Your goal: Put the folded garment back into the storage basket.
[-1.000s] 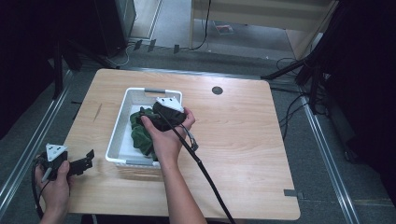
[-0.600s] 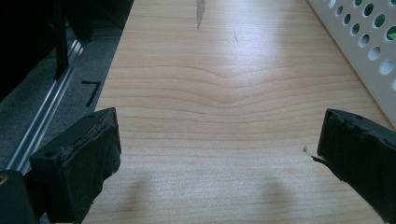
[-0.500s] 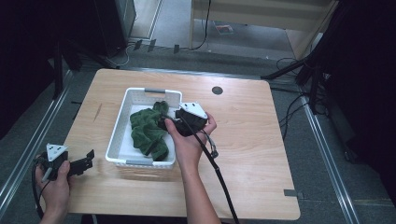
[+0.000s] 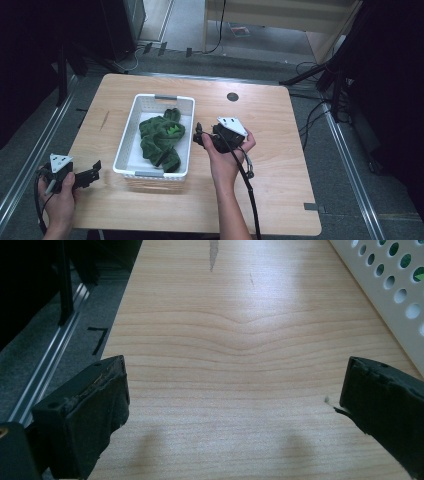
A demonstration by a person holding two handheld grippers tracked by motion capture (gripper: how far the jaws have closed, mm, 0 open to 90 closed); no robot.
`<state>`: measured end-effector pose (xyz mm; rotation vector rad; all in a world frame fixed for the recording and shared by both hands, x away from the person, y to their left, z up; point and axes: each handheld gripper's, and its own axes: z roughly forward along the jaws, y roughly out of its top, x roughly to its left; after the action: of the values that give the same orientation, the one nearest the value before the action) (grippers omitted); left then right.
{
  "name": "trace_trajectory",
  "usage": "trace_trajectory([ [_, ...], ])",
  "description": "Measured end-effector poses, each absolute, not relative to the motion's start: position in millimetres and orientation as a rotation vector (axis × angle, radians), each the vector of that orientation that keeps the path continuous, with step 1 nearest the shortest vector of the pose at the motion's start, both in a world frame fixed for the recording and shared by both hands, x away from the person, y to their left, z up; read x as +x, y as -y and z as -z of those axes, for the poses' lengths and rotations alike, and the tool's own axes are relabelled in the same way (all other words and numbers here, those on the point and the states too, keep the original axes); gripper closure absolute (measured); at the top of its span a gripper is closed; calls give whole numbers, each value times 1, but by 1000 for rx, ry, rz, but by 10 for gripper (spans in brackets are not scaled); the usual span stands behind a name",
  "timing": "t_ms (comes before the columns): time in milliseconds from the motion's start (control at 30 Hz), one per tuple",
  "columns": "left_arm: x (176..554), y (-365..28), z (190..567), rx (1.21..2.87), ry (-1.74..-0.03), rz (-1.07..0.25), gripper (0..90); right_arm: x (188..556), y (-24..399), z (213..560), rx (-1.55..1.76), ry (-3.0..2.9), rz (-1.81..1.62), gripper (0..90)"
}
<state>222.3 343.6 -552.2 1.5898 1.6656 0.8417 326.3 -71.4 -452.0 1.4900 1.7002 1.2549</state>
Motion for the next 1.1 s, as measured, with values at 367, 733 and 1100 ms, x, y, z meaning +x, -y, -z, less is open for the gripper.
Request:
trace_trajectory([
  [367,222,-343,552,1600,-1660,-843,5,317,111,453,1490,-1641,-1227,0],
  [733,222,-343,552,1604,-1660,-845,5,306,151,461,1521,-1601,-1207,0],
  [1100,222,-343,552,1606,-1657,-846,5,293,188,473,1536,-1581,-1170,0],
])
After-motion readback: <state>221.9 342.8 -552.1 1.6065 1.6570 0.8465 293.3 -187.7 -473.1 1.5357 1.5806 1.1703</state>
